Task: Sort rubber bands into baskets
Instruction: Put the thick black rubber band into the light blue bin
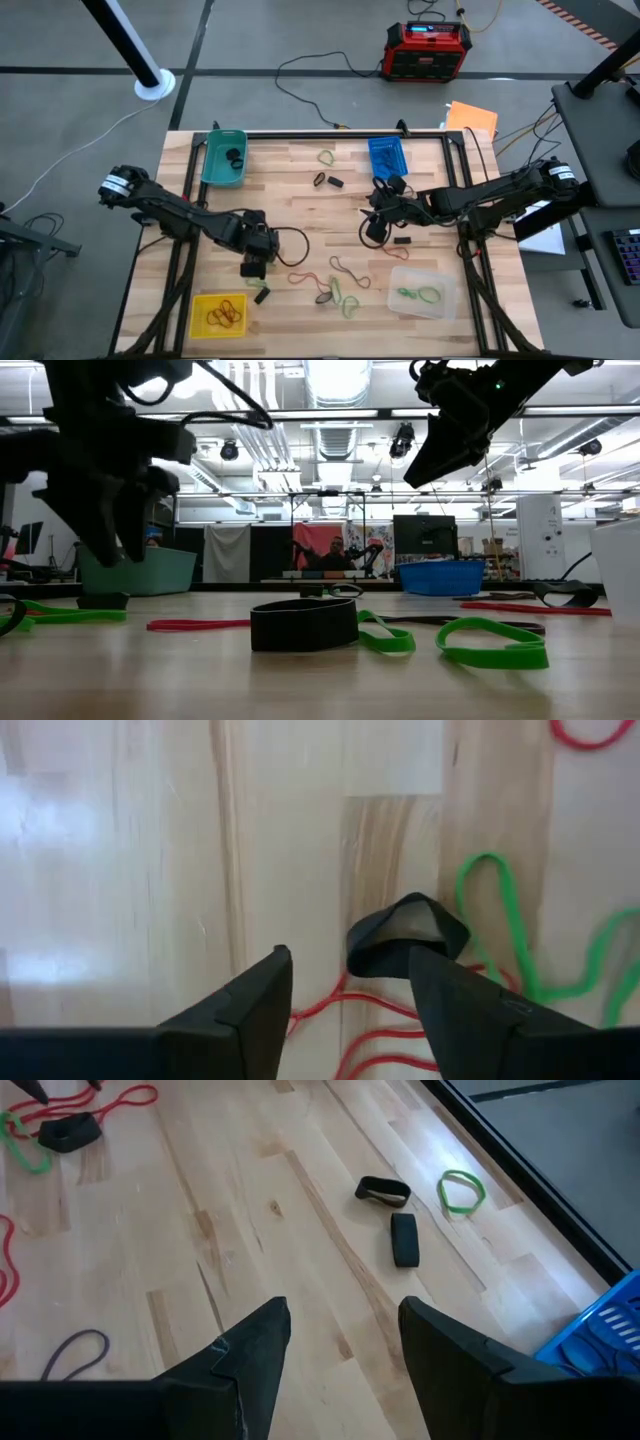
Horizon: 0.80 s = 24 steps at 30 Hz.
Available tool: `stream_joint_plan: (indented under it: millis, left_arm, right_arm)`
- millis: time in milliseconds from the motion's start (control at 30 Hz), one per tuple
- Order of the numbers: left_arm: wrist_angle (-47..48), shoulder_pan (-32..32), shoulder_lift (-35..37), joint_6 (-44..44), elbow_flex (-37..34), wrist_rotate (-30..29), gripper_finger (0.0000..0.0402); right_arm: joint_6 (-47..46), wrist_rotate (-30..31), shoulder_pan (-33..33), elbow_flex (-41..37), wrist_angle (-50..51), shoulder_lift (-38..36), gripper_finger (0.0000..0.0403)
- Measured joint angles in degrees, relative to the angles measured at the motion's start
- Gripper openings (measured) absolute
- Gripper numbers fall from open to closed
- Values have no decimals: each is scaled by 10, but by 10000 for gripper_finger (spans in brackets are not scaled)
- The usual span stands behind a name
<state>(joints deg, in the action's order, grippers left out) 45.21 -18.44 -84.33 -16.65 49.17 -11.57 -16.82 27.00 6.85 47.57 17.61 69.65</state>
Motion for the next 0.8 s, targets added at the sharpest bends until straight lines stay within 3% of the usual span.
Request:
stream_joint_plan:
  millis: [367, 800]
  left_arm:
    - [-103, 15, 0, 20, -66, 1, 168]
    - [-107, 14, -35, 28, -69, 31, 101]
  right_arm:
    - [-1, 0, 0, 0, -5, 0, 185]
    - [-7, 0, 0, 0, -6, 0, 185]
